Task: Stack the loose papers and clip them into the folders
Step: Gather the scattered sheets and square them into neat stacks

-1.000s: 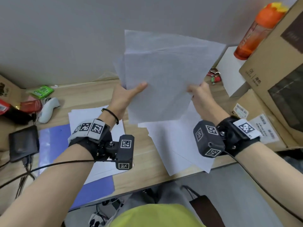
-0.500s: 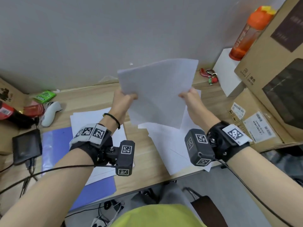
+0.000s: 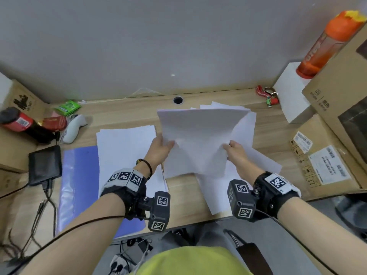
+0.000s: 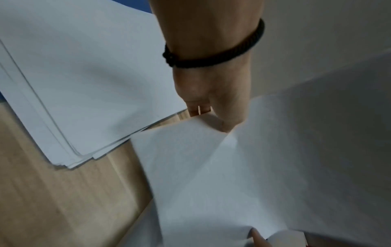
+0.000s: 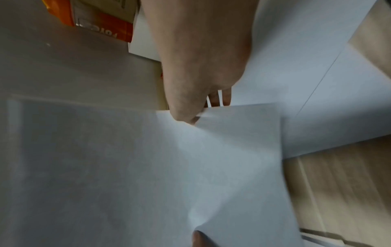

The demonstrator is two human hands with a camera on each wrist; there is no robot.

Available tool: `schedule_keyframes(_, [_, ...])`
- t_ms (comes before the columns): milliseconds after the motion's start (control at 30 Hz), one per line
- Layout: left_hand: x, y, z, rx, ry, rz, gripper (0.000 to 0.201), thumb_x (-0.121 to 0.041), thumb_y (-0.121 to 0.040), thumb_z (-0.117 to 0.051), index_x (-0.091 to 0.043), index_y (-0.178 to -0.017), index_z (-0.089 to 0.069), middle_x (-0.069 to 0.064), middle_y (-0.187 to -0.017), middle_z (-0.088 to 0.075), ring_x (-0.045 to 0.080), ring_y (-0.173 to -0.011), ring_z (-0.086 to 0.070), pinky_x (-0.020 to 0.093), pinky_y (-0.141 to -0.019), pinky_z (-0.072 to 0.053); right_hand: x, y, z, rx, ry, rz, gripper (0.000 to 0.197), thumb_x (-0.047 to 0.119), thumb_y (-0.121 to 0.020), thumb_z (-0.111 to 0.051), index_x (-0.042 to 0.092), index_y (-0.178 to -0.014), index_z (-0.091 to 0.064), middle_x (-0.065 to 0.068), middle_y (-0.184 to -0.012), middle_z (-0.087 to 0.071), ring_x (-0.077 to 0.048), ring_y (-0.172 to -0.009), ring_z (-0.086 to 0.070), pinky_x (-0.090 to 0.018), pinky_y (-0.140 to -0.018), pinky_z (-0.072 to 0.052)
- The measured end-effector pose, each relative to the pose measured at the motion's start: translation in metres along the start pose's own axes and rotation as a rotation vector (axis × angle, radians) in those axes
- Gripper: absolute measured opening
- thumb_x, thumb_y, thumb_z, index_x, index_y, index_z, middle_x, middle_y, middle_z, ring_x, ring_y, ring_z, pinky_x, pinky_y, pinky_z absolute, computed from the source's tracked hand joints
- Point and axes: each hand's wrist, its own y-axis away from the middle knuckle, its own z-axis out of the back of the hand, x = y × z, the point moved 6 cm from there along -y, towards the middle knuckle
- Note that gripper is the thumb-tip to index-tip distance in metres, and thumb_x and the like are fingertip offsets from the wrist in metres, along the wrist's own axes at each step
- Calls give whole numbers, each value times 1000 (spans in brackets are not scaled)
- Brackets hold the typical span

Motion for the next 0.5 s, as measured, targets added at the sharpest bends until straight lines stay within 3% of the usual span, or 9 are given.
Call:
schedule_keyframes(67, [13,3,12,-8,-5,46,40,-16,-98,-46,-19,-137,-42,-4,-128,-57,16,-114,-57,28,-88,-49,-1,-10,-14,59,44,-2,25,20,-89,-44,-3,-98,-49,-18,-90,-52,-31,-82,-51,-34,-74,-34])
schedule_keyframes(133, [32,11,27,-36,-14,111,39,-14,-98,-43,-18,-137,-39,-3,-130,-53,19,-115,-54,26,-80,-48,-6,-11,-37,151,103,-11,17,16,-87,-43,2,-95,-49,-7,-89,-46,-21,-80,-44,-33,-72,-32])
schedule_keyframes(200, [49,24,44,-69,-21,185,39,-12,-99,-40,-15,-138,-37,0,-130,-51,20,-111,-52,24,-76,-46,-12,-7,-67,272,158,-19,26,12,-88,-42,1,-108,-53,-8,-93,-53,-20,-81,-47,-33,-71,-35])
schedule_keyframes(300, [69,39,79,-164,-3,251,42,-5,-98,-37,-12,-139,-34,3,-127,-49,20,-107,-51,27,-81,-44,-8,0,-112,376,172,-15,32,10,-89,-43,12,-119,-54,-12,-110,-63,-24,-85,-56,-32,-70,-43])
schedule_keyframes(400, [82,51,117,-271,-17,285,42,-5,-98,-36,-13,-140,-35,2,-122,-49,22,-106,-51,30,-83,-43,1,10,-152,497,176,-37,34,11,-90,-49,15,-124,-51,-5,-114,-62,-21,-98,-62,-30,-81,-53])
schedule_keyframes(500, [97,57,144,-322,-32,342,41,-6,-97,-34,-11,-137,-41,3,-125,-51,23,-107,-52,31,-86,-43,4,24,-181,648,217,-74,30,13,-92,-48,24,-120,-49,6,-112,-60,-12,-103,-58,-32,-89,-48])
